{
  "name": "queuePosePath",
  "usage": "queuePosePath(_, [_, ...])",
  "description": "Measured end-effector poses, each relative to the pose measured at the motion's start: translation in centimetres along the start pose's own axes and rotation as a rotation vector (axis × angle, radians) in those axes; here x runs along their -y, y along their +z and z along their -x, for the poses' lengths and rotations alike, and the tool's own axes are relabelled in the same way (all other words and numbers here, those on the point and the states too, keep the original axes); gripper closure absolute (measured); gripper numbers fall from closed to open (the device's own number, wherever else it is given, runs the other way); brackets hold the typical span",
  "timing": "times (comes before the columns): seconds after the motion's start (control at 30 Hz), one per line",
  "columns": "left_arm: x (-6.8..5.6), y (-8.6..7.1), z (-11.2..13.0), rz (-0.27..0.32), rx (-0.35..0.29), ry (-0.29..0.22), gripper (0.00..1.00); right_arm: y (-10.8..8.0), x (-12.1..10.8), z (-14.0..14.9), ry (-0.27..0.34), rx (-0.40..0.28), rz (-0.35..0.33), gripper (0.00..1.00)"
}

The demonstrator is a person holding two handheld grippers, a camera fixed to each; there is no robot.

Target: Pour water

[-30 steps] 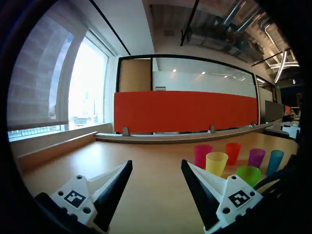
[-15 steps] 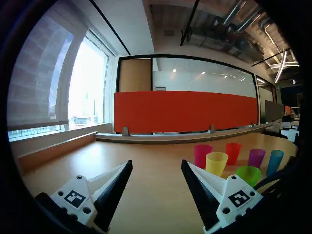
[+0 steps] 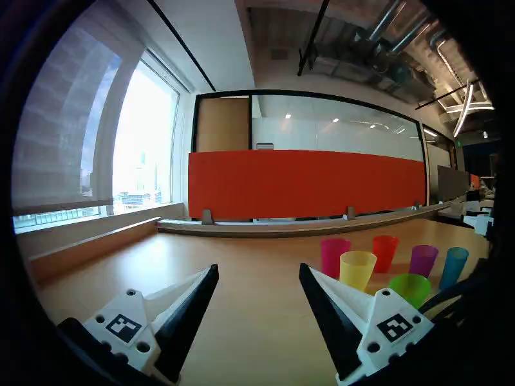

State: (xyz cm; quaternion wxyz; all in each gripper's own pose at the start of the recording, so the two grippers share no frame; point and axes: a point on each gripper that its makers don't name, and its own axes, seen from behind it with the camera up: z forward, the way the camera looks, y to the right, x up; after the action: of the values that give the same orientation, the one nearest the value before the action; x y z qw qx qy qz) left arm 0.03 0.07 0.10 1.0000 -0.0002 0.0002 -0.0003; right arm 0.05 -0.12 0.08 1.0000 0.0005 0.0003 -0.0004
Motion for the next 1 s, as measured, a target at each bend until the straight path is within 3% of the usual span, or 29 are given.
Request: queuePosePath(1.0, [0.01,-0.05,0.00,0.000,0.000,0.000,0.07,-0.14,-0.07,0.00,0.001,0.001,-0.003,0.01])
